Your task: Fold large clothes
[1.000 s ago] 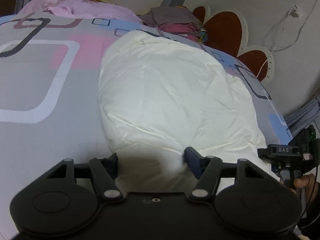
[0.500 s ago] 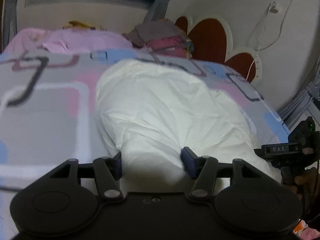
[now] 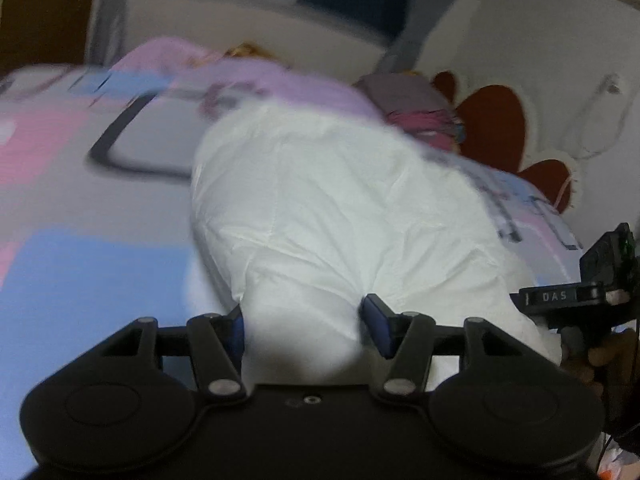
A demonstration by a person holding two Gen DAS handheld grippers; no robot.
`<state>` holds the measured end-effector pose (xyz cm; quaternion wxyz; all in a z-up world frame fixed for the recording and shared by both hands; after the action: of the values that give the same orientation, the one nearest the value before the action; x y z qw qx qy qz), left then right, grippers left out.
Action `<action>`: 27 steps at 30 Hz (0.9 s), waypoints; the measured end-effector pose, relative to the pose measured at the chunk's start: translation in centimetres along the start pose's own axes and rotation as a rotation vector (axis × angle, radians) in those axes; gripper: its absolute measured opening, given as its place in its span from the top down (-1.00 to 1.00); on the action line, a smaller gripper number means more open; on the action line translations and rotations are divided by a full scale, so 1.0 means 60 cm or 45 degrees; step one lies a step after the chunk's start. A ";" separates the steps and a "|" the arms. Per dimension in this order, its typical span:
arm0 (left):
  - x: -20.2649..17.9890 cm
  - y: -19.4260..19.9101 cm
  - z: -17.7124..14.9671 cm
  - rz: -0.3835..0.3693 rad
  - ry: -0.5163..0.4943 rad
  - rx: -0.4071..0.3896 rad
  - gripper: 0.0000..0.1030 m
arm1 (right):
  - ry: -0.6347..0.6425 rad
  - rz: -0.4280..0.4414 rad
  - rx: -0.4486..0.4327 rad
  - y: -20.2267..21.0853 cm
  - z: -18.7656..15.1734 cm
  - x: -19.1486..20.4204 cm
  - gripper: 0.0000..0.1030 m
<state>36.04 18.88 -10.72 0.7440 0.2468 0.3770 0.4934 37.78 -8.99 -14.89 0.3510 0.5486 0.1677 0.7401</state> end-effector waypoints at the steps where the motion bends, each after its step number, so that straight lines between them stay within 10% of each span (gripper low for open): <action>1: 0.013 -0.002 -0.010 -0.019 0.030 0.002 -0.10 | -0.034 0.010 -0.007 -0.011 -0.007 -0.005 0.25; 8: 0.021 -0.014 -0.008 -0.049 0.063 -0.018 -0.14 | -0.063 -0.029 -0.008 -0.008 -0.009 -0.009 0.22; 12: 0.050 0.005 -0.008 -0.001 0.050 -0.020 -0.75 | -0.021 -0.201 -0.084 0.031 -0.003 0.005 -0.39; 14: 0.064 0.036 -0.006 0.056 0.028 -0.096 -0.70 | -0.004 -0.304 -0.198 0.077 -0.004 0.005 -0.42; 16: 0.082 0.072 0.008 0.056 0.066 -0.180 -0.51 | 0.038 -0.367 -0.341 0.130 0.005 0.025 -0.30; 18: 0.095 0.095 0.036 0.033 0.089 -0.257 -0.31 | 0.112 -0.388 -0.390 0.150 0.027 0.057 0.24; 27: 0.024 -0.022 0.194 0.007 -0.065 -0.150 0.00 | 0.471 -0.528 -0.265 -0.033 0.159 0.229 0.34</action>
<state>46.43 19.75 -5.22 0.7652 0.2160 0.3275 0.5104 45.25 0.73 -3.35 0.5125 0.3193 0.2607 0.7533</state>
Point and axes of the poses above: each gripper's, at about its wrist camera, not at the fingertips, and y roughly against the way its jaws point, x to its left, z to its top, the point moved 4 cm from there along -y, roughly the way its jaws point, and after that the axes turned 5 degrees about x, right-handed, at the moved point
